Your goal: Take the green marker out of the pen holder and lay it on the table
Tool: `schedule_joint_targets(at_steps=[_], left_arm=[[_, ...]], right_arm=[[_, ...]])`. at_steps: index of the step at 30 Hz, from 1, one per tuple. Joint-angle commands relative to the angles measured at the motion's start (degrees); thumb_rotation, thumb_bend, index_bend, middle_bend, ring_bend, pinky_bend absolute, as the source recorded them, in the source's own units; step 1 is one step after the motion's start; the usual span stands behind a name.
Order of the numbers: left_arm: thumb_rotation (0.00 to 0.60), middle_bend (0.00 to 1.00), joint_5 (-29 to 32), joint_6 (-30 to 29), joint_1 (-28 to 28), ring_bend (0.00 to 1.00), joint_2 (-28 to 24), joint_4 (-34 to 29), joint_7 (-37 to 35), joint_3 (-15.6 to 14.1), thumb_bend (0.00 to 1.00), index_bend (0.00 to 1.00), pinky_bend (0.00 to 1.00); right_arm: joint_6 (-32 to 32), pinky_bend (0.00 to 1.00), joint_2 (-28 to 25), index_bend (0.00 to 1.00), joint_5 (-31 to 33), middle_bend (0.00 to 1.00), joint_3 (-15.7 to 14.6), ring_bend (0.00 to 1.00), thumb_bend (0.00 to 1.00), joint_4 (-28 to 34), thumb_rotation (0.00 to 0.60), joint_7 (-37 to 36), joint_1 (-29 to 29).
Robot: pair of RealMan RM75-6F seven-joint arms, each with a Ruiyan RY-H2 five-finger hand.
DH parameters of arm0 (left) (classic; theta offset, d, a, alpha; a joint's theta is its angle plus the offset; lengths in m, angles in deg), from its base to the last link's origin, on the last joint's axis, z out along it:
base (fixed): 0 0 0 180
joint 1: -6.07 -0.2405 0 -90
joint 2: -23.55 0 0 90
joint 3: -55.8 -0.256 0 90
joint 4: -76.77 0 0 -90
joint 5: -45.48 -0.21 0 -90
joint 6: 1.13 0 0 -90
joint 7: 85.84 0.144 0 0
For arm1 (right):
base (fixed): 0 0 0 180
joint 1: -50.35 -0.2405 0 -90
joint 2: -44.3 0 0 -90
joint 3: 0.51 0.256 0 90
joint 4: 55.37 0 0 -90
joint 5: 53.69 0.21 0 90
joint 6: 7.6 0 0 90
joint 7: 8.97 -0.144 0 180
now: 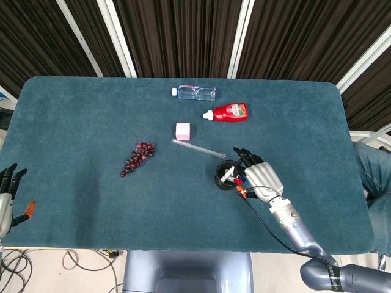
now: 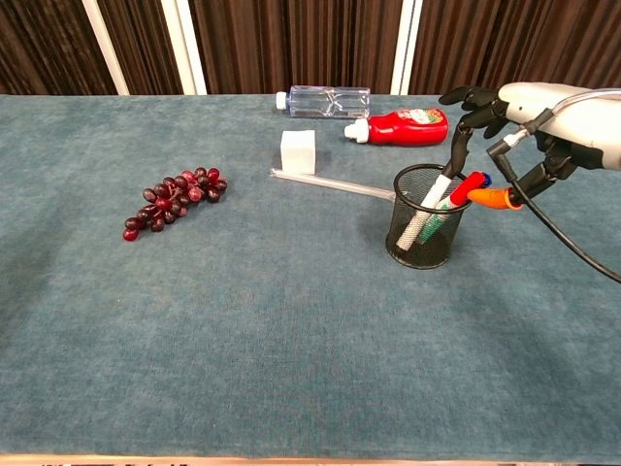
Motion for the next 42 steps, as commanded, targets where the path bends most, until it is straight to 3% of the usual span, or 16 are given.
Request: schedule_joint_targets(at_steps=[1, 29, 42], left_arm=[[0.6, 0.0, 0.1, 0.0, 0.0, 0.0, 0.0, 0.0, -0.1, 0.0, 0.33, 0.11, 0.02], [0.6, 0.0, 0.0, -0.1, 0.1, 0.0, 0.0, 0.2, 0.5, 0.0, 0.33, 0.11, 0.02], [0.6, 0.0, 0.2, 0.1, 0.0, 0.0, -0.2, -0.3, 0.3, 0.0, 0.33, 0.11, 0.02]], right_arm=[[-0.1, 0.21, 0.1, 0.52, 0.1, 0.0, 0.1, 0.08, 0.41, 0.0, 0.6, 0.0, -0.1], [0.6, 0.21, -0.3, 0.58, 2.1, 0.0, -0.7, 0.08, 0.45, -0.4, 0.6, 0.7, -0.7], [0.0, 0.21, -4.9, 0.6, 1.7, 0.0, 1.1, 0.08, 0.45, 3.8, 0.6, -0.1, -1.1]])
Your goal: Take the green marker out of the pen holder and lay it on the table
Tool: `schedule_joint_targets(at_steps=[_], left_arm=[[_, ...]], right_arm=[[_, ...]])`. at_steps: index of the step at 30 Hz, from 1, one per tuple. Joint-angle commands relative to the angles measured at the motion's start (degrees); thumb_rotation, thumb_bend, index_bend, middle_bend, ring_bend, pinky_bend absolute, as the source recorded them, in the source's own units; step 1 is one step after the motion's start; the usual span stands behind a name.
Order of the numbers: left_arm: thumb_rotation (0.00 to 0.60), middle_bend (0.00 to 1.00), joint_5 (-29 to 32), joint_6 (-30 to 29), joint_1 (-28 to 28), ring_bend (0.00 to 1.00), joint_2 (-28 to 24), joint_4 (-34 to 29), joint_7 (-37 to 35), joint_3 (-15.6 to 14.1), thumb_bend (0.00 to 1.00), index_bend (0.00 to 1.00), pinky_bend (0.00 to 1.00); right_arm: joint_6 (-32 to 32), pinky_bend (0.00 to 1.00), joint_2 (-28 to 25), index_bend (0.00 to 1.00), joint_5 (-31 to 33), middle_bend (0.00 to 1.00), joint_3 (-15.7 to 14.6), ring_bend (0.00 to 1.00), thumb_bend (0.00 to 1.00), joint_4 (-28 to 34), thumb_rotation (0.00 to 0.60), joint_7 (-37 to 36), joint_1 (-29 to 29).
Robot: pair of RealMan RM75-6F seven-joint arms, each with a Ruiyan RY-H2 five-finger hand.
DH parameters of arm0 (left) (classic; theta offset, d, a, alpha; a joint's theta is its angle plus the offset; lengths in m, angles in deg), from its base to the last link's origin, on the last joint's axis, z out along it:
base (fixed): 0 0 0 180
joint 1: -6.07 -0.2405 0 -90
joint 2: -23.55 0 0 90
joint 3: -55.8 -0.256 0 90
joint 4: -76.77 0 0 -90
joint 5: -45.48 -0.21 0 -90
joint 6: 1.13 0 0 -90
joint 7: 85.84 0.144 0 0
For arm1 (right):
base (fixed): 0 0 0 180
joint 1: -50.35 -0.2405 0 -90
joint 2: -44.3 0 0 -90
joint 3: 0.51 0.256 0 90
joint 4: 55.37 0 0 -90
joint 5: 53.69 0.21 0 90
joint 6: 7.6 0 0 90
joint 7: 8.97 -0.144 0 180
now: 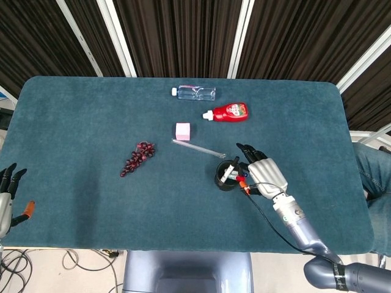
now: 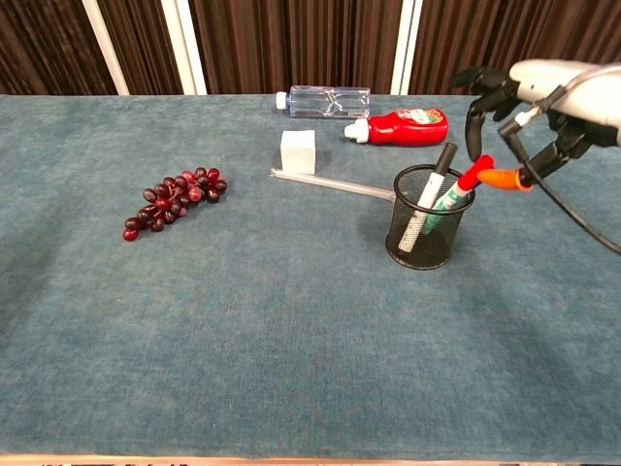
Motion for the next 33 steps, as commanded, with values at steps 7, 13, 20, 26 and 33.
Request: schedule_joint_targets(at_steps=[7, 13, 20, 26, 33], left_arm=[[0.6, 0.0, 0.3, 0.2, 0.0, 0.0, -0.1, -0.3, -0.3, 0.0, 0.33, 0.12, 0.02], [0.6, 0.0, 0.6, 0.3, -0.1, 0.0, -0.1, -0.6, -0.2, 0.0, 0.33, 0.12, 0.02], [0.6, 0.0, 0.7, 0.3, -0.1, 0.0, -0.2, -0.7, -0.3, 0.1, 0.33, 0.12, 0.02], [0.6, 0.0, 0.7, 0.4, -0.1, 0.0, -0.2, -0.7, -0.2, 0.0, 0.33, 0.12, 0.02], [0.6, 0.0, 0.7, 0.4, -0.1, 0.0, -0.1, -0.8, -0.1, -0.1, 0.33, 0.12, 0.02]], right_arm=[[0.0, 0.21, -7.1, 0.61, 3.0, 0.0, 4.5, 0.08, 0.45, 5.4, 0.6, -4.3, -0.3], [-1.7, 0.21, -13.4, 0.61, 5.0, 0.0, 8.6, 0.08, 0.45, 7.1, 0.6, -7.1, 0.3], [-1.0, 0.21, -15.4, 0.61, 7.2, 0.0, 8.4, 0.08, 0.45, 5.6, 0.6, -7.1, 0.6], [-0.7, 0.21, -15.0, 0.61, 8.1, 0.0, 6.6, 0.08, 0.45, 2.4, 0.6, -7.9, 1.7], [0.0, 0.21, -11.6, 0.62, 7.3, 0.0, 3.9, 0.08, 0.45, -2.9, 0.6, -10.9, 2.8]])
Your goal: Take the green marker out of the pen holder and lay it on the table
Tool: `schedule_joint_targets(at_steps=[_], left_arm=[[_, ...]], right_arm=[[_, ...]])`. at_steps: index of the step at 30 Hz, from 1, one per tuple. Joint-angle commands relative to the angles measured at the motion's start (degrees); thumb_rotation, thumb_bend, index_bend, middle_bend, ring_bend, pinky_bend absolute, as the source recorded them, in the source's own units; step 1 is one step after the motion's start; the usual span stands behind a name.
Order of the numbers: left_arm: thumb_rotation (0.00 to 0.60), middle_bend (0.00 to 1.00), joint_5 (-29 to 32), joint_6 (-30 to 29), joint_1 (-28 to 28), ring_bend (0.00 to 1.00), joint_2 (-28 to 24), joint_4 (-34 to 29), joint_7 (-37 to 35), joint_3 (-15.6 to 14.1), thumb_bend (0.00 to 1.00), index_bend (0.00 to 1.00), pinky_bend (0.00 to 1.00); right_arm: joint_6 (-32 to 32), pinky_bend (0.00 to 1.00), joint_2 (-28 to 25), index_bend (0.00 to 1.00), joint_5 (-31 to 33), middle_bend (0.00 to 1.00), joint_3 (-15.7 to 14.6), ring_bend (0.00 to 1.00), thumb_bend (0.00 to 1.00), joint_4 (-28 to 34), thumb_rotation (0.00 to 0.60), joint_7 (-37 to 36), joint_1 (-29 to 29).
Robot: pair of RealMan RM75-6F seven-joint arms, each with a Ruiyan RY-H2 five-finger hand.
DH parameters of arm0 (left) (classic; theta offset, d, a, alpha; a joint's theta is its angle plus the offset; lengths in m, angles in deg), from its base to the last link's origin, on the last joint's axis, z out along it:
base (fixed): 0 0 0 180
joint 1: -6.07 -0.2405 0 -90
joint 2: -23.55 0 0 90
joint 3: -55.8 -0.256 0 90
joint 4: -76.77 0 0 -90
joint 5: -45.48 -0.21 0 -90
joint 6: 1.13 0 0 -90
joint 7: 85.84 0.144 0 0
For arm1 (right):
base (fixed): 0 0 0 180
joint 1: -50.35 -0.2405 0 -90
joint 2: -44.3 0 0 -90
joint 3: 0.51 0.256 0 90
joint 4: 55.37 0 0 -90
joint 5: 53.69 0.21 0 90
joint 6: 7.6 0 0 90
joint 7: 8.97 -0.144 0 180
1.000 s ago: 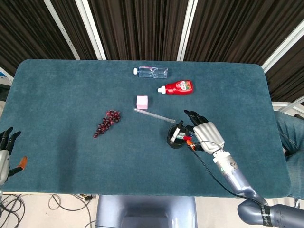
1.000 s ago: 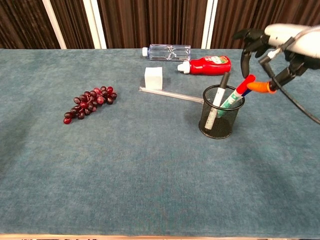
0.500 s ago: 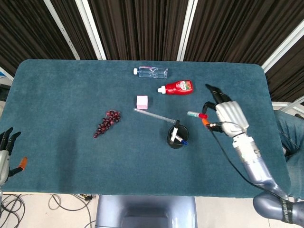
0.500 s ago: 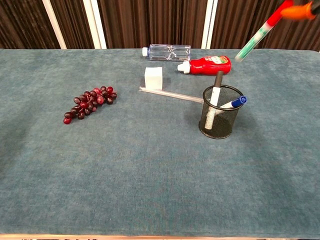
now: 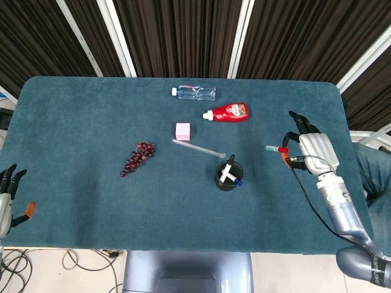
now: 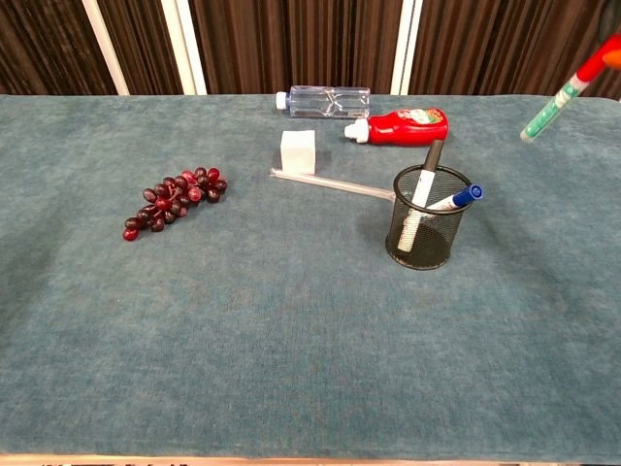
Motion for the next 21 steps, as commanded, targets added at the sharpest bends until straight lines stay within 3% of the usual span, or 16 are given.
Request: schedule_joint_targets(at_steps=[1, 10, 21], left_arm=[[0.6, 0.0, -0.1, 0.0, 0.0, 0.0, 0.0, 0.0, 0.1, 0.0, 0.33, 0.12, 0.02], [0.6, 0.0, 0.3, 0.1, 0.0, 0.0, 0.0, 0.1, 0.0, 0.1, 0.33, 0.12, 0.02], [0.6, 0.0, 0.6, 0.2, 0.0, 0.0, 0.1, 0.0, 0.0, 0.1, 0.33, 0.12, 0.02]], right_arm=[[0.8, 0.21, 2.8, 0.62, -0.5, 0.0, -1.3, 0.08, 0.45, -3.6, 0.6, -2.0, 0.3], [2.6, 0.21, 8.8, 0.62, -0.6, 0.0, -1.7, 0.08, 0.45, -9.9, 0.6, -4.0, -1.3], [3.3, 0.21, 12.3, 0.62, -0.5, 0.0, -2.1, 0.08, 0.45, -10.0, 0.6, -3.0, -2.4]])
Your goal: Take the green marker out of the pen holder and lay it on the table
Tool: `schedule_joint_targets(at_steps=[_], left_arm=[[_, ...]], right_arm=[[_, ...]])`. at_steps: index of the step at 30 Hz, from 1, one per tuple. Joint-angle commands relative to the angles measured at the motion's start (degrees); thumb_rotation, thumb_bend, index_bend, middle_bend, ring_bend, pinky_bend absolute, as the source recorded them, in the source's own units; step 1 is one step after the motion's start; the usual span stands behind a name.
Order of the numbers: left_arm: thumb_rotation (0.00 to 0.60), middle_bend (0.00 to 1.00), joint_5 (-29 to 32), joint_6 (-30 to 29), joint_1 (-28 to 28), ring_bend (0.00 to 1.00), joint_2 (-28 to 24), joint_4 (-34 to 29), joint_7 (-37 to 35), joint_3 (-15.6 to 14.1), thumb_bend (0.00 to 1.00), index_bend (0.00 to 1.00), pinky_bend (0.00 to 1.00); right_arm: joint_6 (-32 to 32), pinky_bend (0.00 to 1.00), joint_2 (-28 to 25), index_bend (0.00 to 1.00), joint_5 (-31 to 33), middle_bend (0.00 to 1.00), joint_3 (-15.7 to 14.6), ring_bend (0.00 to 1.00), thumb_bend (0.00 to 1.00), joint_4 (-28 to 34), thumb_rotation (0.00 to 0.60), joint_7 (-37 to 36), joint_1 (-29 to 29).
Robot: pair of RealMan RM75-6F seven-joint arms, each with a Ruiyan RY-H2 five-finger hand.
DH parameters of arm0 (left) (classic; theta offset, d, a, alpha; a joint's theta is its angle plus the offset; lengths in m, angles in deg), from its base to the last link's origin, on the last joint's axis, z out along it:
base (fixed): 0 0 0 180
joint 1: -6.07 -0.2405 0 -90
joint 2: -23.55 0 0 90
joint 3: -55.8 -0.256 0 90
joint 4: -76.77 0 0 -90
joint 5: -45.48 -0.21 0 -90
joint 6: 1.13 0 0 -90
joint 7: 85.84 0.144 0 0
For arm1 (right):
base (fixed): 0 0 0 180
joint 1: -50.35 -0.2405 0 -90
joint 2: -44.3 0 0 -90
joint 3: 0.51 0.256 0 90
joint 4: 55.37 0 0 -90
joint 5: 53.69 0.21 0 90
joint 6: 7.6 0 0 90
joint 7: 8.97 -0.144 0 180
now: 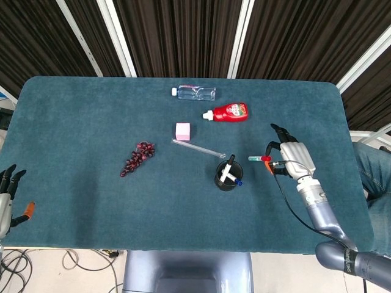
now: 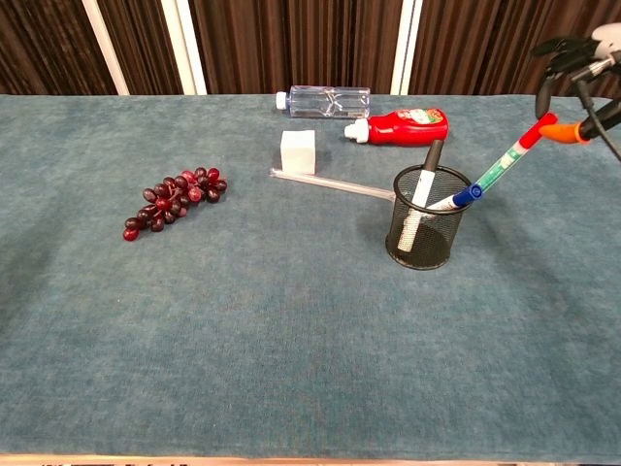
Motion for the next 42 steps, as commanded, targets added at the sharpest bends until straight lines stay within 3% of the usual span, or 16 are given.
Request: schedule_joint_targets(at_steps=[1, 6, 13, 20, 24, 28, 34, 42], left_arm=[[0.6, 0.0, 0.0, 0.0, 0.0, 0.0, 0.0, 0.0, 0.1, 0.0, 0.33, 0.12, 0.02], [0.6, 0.0, 0.1, -0.1, -0.1, 0.0, -0.1, -0.1, -0.1, 0.1, 0.33, 0.12, 0.02], [0.6, 0.0, 0.5, 0.2, -0.1, 0.0, -0.1, -0.3, -0.2, 0.1, 0.33, 0.12, 0.02], [0.6, 0.0, 0.7, 0.2, -0.1, 0.0, -0.1, -0.4, -0.3, 0.2, 0.33, 0.12, 0.02], [0.6, 0.0, 0.8, 0.3, 0.0, 0.0, -0.2, -0.4, -0.4, 0.2, 0.33, 0.12, 0.02], [0.6, 0.0, 0.6, 0.3, 0.0, 0.0, -0.2, -0.4, -0.4, 0.2, 0.33, 0.12, 0.02], [0.6, 0.0, 0.5, 0.2, 0.0, 0.0, -0.2, -0.3, -0.5, 0.2, 0.33, 0.12, 0.02], [0.6, 0.0, -0.2, -0.2, -0.1, 0.0, -0.1, -0.2, 0.1, -0.1, 0.33, 0.12, 0.02]], right_arm=[[0.2, 0.21, 0.5, 0.62, 0.0, 0.0, -0.5, 0.08, 0.45, 0.2, 0.6, 0.6, -0.1], [1.4, 0.21, 1.5, 0.61, 0.8, 0.0, -1.4, 0.08, 0.41, -0.4, 0.6, 2.1, -0.2], [3.1, 0.21, -1.3, 0.5, 1.4, 0.0, -2.3, 0.08, 0.36, 3.6, 0.6, 2.1, 0.4], [3.2, 0.21, -7.5, 0.19, 2.3, 0.0, -2.9, 0.06, 0.23, 12.2, 0.6, 5.6, 1.1], [2.3, 0.21, -11.1, 0.14, 3.4, 0.0, -2.8, 0.06, 0.2, 17.1, 0.6, 8.2, 1.4], [-1.0, 0.21, -12.3, 0.11, 2.1, 0.0, -3.0, 0.06, 0.2, 18.5, 0.6, 10.9, 2.3], [-11.1, 0.21, -11.7, 0.09, -3.7, 0.0, -4.2, 0.06, 0.2, 16.8, 0.6, 12.6, 6.7], [-23.9, 0.21, -13.3, 0.07, -12.4, 0.0, -10.9, 0.05, 0.19, 15.0, 0.6, 10.5, 17.5]])
